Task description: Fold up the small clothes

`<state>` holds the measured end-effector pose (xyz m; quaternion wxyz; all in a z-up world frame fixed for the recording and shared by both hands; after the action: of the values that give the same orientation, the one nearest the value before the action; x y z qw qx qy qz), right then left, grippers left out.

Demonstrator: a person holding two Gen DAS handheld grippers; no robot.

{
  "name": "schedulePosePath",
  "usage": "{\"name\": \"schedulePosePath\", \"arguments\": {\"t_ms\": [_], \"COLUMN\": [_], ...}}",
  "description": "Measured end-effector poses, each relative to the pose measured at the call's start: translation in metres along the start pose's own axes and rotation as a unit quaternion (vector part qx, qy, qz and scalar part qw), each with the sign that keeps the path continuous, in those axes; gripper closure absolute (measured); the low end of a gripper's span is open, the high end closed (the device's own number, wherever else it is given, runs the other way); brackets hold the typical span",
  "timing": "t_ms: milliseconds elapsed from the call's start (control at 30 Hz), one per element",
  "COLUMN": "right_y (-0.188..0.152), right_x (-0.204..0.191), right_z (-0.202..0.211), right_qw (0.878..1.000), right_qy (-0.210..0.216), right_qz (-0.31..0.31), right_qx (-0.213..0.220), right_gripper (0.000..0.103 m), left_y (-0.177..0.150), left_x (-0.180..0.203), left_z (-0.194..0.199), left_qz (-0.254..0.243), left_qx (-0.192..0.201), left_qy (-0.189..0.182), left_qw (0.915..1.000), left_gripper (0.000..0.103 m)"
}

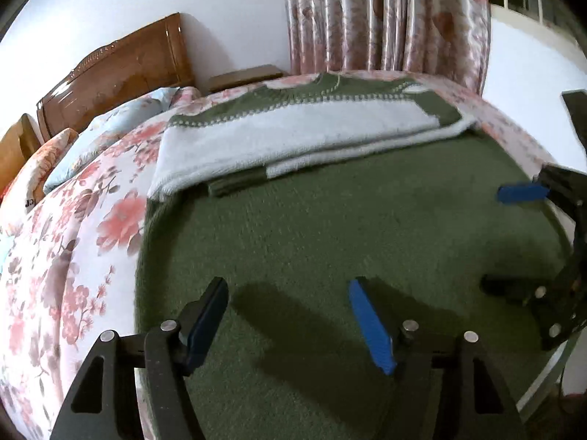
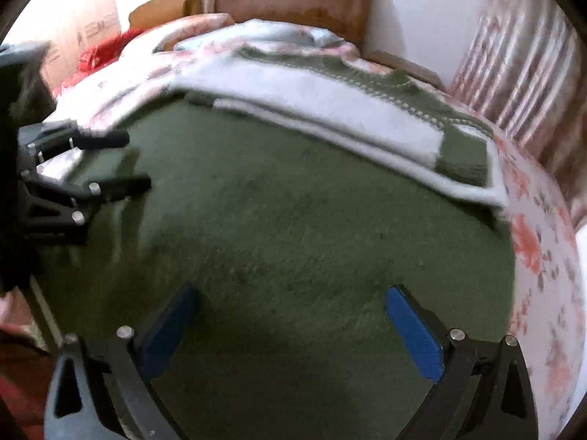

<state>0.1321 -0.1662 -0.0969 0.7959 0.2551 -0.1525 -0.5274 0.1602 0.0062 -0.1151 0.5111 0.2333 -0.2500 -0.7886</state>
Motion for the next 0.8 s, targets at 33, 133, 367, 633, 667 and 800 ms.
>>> {"name": "schedulePosePath", "arguments": {"t_ms": [33,133,367,633,667,800], "right_y": [-0.001,-0.017,-0.068,-0.059,-0.055,-0.049], "right_x": [0.005,0.016,0.042,0.016,0.004,-0.022], "right_z": [0.0,0.011,0.04,0.053,0.051,0.029], "right_qw": [1.0,1.0,1.0,0.999,0.999,1.0], "right_qy": [0.008,0.011,0.008,0.026,0.038,0.007], "right_qz": [-0.006,0.001,-0.014,-0.023,-0.013,0.025], "right_qx": [-0.006,-0.015,0.003,0.008,0.014,-0.005], "right_gripper": [0.0,0.0,0.0,0.0,0.0,0.0], "left_y": [-0.002,-0.012,-0.056,-0.058,-0.056,-0.059], "left_x": [-0.005,-0.023,-0.037,0.004,0.013,0.034], "left_z": [0.0,0.001,0.025,0.07,0.07,0.048], "left_qz": [0.007,0.035,0.027,-0.006,-0.02,-0.057], "left_qx": [-0.005,-0.018,0.028,0.037,0.038,0.012], "left_qy": [-0.007,-0.022,-0.025,-0.05,-0.055,-0.036], "left_qw": [0.9999,0.999,0.9989,0.9981,0.9976,0.9976], "left_gripper": [0.025,0.016,0.012,0.032,0.032,0.03]}}
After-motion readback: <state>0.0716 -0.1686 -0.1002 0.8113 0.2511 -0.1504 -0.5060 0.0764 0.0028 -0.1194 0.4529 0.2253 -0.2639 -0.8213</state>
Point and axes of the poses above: each gripper's, at about its wrist camera, not at the fingertips, and z roughly against the way its jaws point, x to its right, y to its top, the point moved 1 cm from there along -z, roughly the way its jaws point, and after that the axes turned 3 degrees about -z, right-handed, at the moved point
